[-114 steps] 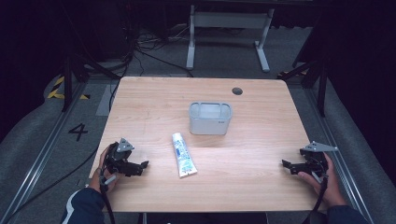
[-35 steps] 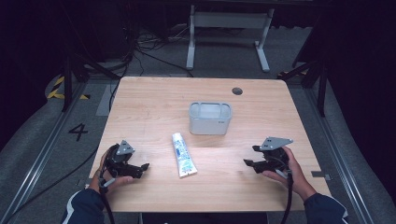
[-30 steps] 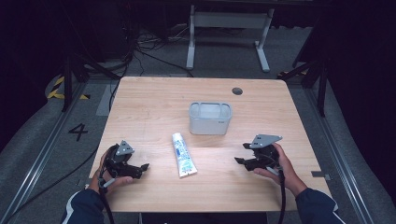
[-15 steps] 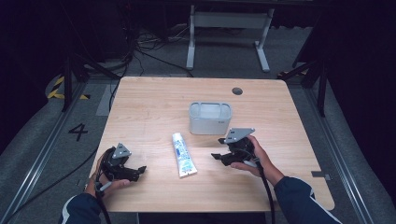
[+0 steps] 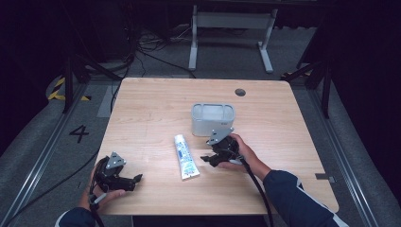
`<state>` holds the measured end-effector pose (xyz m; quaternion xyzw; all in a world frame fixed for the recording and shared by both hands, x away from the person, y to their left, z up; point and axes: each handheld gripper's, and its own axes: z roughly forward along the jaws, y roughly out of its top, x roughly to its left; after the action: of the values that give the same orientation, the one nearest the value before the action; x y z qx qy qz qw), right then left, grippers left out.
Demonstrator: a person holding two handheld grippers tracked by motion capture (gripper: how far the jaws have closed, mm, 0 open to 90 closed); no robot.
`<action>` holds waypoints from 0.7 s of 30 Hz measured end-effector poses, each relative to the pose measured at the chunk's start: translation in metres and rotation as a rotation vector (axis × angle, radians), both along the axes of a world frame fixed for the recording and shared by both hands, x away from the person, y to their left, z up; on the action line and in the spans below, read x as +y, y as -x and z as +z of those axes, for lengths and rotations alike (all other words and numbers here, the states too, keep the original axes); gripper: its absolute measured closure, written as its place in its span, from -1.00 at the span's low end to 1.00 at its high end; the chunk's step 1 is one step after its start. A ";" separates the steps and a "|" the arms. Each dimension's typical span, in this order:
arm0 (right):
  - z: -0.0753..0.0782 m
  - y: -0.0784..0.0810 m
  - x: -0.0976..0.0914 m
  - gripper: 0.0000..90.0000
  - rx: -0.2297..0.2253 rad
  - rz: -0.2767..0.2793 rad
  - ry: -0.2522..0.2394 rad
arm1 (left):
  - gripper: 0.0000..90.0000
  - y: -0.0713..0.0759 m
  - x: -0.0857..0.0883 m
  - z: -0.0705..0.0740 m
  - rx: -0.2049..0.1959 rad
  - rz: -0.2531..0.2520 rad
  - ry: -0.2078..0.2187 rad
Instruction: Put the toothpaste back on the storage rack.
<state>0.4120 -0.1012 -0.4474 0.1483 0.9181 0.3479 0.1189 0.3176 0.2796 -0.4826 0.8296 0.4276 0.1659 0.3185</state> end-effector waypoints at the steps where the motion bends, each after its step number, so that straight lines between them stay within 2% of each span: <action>1: -0.001 -0.001 0.003 -0.24 0.000 0.005 0.005 | -0.91 0.001 0.001 0.000 0.003 -0.001 -0.002; 5: -0.007 -0.002 0.013 -0.31 -0.006 0.019 0.032 | -0.91 0.007 0.003 -0.001 -0.004 0.015 0.009; 15: -0.014 0.000 0.026 -0.38 0.009 0.053 0.055 | -0.90 0.012 0.007 -0.001 -0.004 0.027 0.011; 21: -0.011 0.004 0.033 -0.38 0.006 0.077 0.036 | -0.90 0.012 0.007 -0.001 -0.006 0.027 0.009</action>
<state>0.4080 -0.0679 -0.4585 0.1119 0.9295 0.3353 0.1054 0.3060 0.2864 -0.4833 0.8217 0.4387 0.1708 0.3214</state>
